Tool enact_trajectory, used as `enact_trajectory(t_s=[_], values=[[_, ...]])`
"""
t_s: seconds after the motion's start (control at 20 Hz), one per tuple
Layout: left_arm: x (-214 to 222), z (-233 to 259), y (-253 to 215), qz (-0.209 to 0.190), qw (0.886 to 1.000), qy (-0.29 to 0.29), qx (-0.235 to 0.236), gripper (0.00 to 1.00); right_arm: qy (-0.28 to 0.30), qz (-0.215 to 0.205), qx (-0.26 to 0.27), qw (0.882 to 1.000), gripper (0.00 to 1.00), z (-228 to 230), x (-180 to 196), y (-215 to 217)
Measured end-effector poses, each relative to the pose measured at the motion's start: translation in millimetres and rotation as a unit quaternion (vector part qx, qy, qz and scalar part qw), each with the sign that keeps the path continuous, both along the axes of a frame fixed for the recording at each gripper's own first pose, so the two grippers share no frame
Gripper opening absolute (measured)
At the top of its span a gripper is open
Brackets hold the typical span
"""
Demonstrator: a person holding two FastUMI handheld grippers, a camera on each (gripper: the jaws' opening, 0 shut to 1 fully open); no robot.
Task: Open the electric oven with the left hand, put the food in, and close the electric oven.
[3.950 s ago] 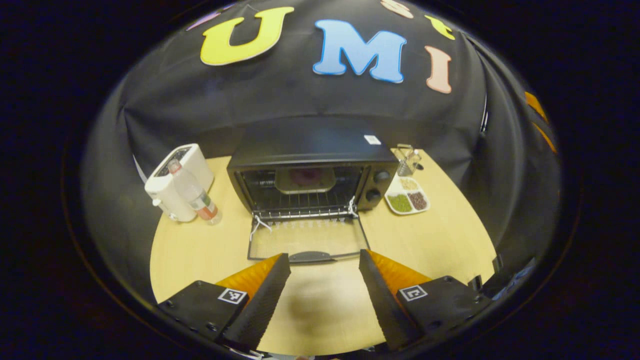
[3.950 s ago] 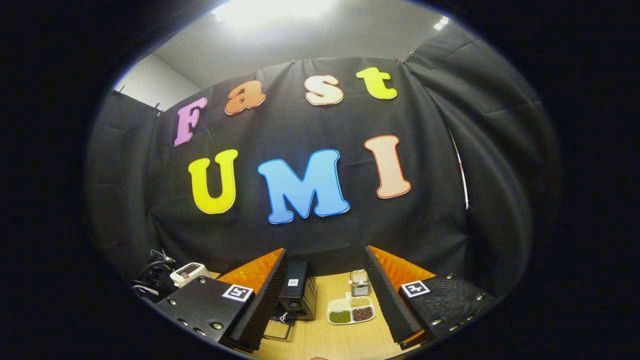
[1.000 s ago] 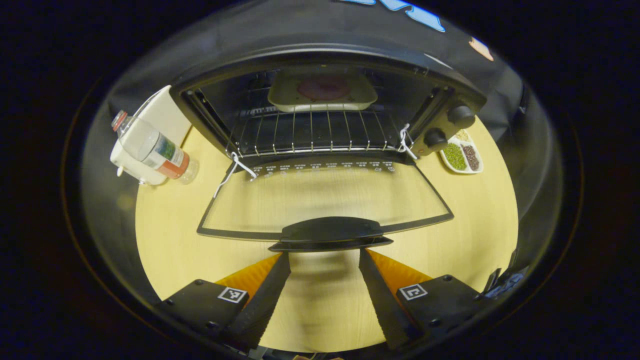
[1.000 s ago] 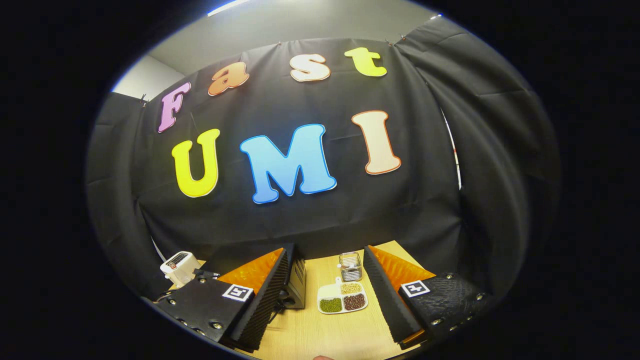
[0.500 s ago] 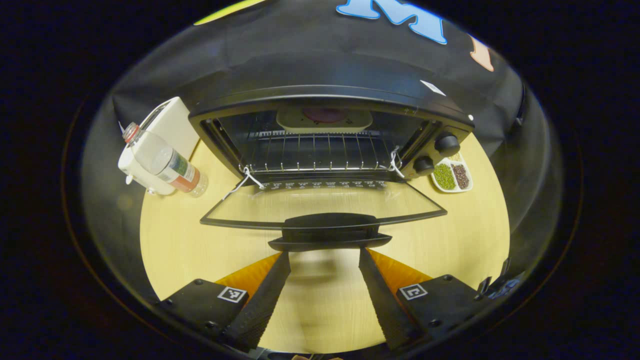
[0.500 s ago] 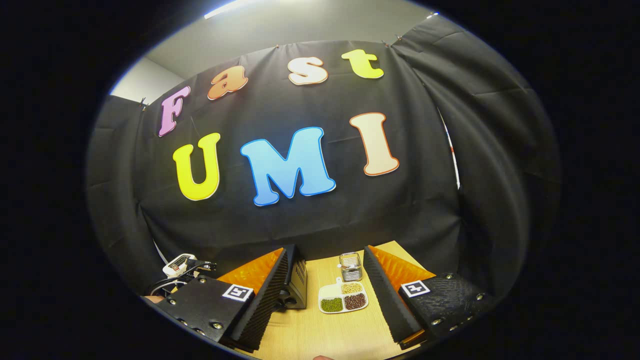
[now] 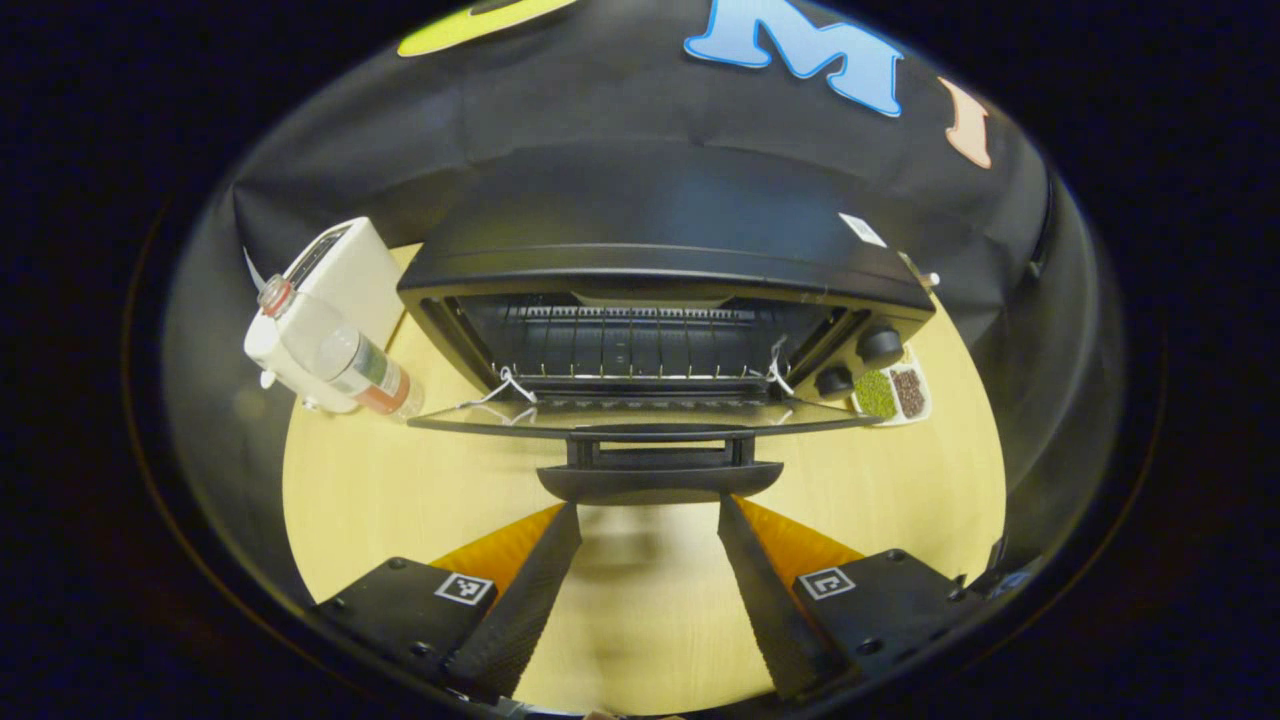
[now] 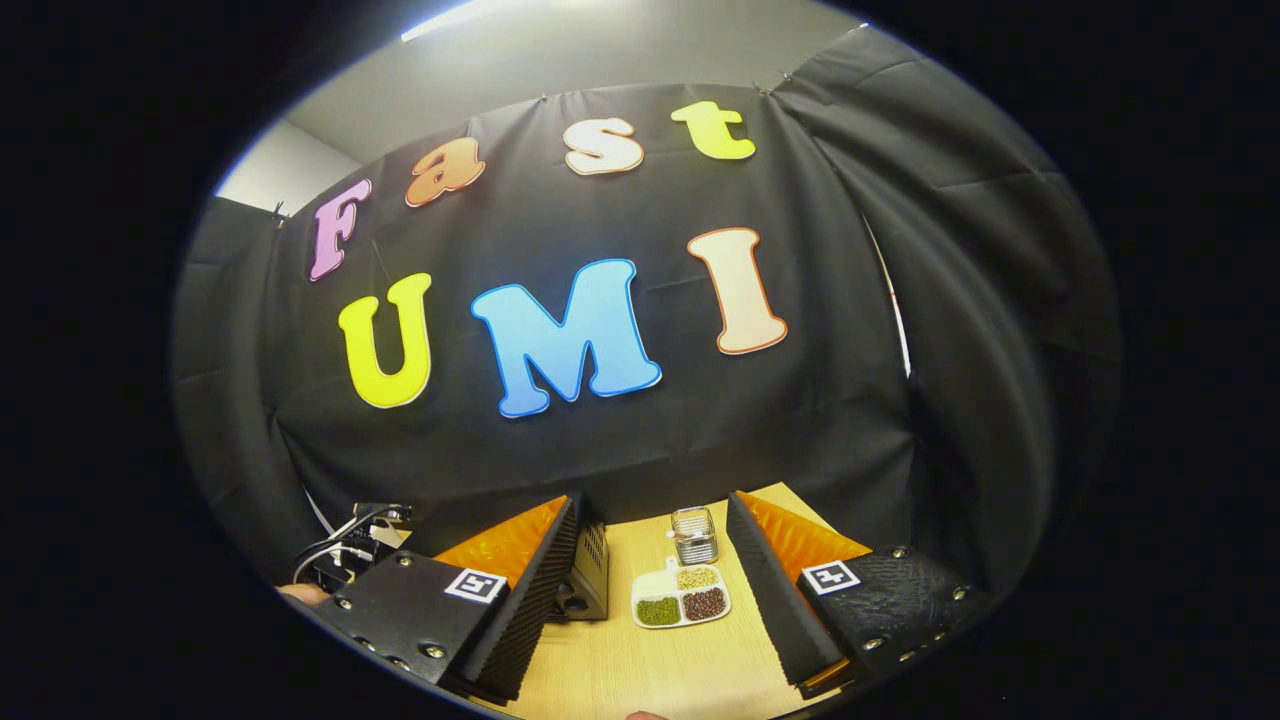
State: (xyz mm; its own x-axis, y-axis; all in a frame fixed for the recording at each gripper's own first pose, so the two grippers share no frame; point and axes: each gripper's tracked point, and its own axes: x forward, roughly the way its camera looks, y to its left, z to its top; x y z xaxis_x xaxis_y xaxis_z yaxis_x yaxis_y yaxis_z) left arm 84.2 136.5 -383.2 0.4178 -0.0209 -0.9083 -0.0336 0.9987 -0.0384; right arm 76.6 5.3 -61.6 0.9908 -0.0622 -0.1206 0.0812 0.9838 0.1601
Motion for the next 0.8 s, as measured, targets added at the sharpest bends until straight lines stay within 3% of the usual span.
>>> enact_trajectory(t_s=[0.05, 0.3, 0.4, 0.55, 0.6, 0.65, 0.8], values=[[2.6, 2.5, 0.6, -0.002, 1.0, -0.006, 0.001, 0.99, 0.0, -0.001, -0.002, 1.0, 0.92, 0.6, -0.6, -0.3], [20.1, 18.0, -6.2, 0.004, 0.999, -0.045, -0.015, 0.95, 0.003, -0.001, -0.005, 1.0, 0.92, 1.0, -2.5, -0.8], [23.9, 34.0, -8.3, 0.005, 0.997, -0.073, -0.021, 0.99, 0.005, 0.002, -0.006, 1.0, 0.92, -0.2, -2.1, 1.4], [28.0, 74.5, -11.5, 0.0, 0.991, -0.133, -0.024, 0.95, 0.005, 0.013, -0.007, 1.0, 0.92, 2.7, 1.1, 11.2], [27.9, 93.2, -13.8, 0.0, 0.987, -0.159, -0.026, 0.99, 0.002, 0.018, -0.01, 1.0, 0.92, 4.0, 2.9, 15.5], [28.8, 116.2, -15.3, 0.001, 0.981, -0.193, -0.027, 0.92, -0.001, 0.021, -0.015, 1.0, 0.92, 7.1, 3.7, 19.0], [23.5, 203.1, -16.4, 0.006, 0.948, -0.318, -0.029, 0.98, -0.016, 0.037, -0.026, 0.999, 0.92, 19.0, 4.3, 37.6]])
